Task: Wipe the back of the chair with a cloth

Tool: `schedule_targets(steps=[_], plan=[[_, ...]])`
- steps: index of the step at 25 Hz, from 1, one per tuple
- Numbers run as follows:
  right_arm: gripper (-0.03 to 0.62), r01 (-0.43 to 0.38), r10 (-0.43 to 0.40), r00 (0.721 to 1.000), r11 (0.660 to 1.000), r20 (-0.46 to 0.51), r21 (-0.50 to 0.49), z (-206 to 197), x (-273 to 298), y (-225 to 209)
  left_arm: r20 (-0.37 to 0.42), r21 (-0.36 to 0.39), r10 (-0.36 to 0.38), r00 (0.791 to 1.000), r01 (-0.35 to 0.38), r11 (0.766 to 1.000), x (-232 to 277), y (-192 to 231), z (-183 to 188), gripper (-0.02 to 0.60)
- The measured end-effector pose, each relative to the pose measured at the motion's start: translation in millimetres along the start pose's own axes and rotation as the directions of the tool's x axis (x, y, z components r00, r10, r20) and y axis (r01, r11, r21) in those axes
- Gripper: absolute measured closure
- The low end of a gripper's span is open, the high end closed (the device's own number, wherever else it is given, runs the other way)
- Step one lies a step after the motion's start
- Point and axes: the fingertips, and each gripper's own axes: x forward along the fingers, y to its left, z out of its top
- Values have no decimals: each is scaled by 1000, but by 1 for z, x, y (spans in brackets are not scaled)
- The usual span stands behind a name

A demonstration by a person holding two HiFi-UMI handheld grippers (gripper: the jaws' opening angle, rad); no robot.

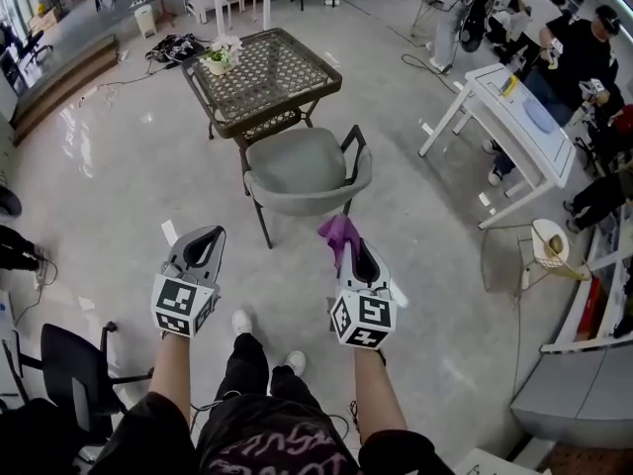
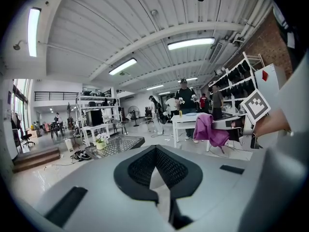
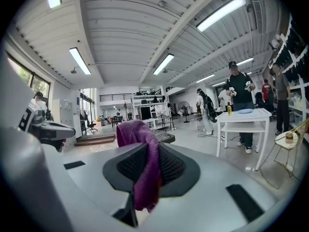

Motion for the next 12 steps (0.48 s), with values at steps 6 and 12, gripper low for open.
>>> schedule_targets(steps=[6,12], plan=[[520,-8,8,1000,1000,-16,-3,-28,44,3,-13,-22,-4,1000,3,1000,41,20,-33,572],[520,-16,16,999,1000,-35,-11,-63,77,4,-42,-33,-6,999,5,999,68,35,-73,572]])
